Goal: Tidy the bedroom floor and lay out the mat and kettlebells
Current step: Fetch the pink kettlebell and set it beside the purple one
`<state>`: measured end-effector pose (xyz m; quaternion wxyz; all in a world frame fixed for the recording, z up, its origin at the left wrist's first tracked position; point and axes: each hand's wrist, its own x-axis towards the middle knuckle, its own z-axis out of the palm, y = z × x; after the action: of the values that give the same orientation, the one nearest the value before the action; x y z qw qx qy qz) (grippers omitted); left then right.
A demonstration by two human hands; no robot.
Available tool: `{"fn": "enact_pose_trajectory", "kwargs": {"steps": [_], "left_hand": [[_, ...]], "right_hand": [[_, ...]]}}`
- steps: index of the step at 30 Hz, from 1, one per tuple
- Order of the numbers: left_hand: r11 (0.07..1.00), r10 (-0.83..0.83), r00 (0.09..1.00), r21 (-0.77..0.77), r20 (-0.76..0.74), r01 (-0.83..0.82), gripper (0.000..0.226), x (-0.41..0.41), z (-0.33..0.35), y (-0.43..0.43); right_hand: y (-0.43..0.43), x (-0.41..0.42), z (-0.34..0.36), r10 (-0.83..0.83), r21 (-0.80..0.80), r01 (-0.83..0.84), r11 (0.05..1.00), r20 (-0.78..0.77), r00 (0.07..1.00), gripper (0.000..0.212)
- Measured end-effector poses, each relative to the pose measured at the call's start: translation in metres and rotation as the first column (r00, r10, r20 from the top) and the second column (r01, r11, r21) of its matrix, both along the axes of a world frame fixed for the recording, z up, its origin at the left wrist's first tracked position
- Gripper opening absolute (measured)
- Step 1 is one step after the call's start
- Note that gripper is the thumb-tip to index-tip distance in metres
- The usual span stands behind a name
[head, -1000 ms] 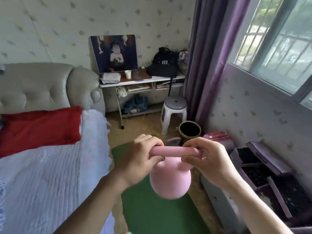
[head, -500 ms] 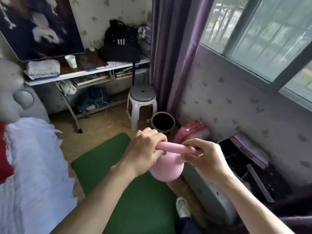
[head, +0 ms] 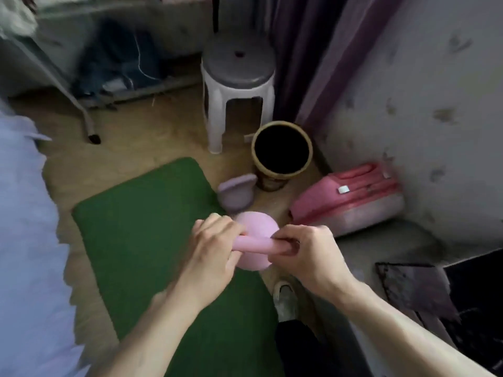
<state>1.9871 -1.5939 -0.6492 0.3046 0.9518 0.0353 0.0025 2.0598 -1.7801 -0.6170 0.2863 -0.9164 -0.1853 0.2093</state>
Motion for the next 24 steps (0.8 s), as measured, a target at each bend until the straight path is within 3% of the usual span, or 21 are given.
{"fn": "enact_pose_trajectory", "kwargs": {"steps": [7, 13, 24], "left_hand": [[0.998, 0.021, 0.999, 0.061, -0.045, -0.018, 0.024, 0.074, -0.204, -0.011], [0.999, 0.007, 0.994, 0.054, -0.109, -0.001, 0.027, 0.092, -0.332, -0.028], [0.986, 0.140, 0.982, 0.107, -0.130, -0.126, 0.025, 0.115, -0.440, -0.056]], "right_hand": [[-0.002, 0.074, -0.207, -0.077, -0.064, 0.069, 0.996, -0.132, 0.988, 0.026], [-0.009, 0.097, -0.334, -0.123, -0.162, 0.087, 0.983, -0.230, 0.965, 0.028], [-0.020, 0.121, -0.447, -0.182, -0.209, 0.130, 0.969, -0.253, 0.950, 0.028]]}}
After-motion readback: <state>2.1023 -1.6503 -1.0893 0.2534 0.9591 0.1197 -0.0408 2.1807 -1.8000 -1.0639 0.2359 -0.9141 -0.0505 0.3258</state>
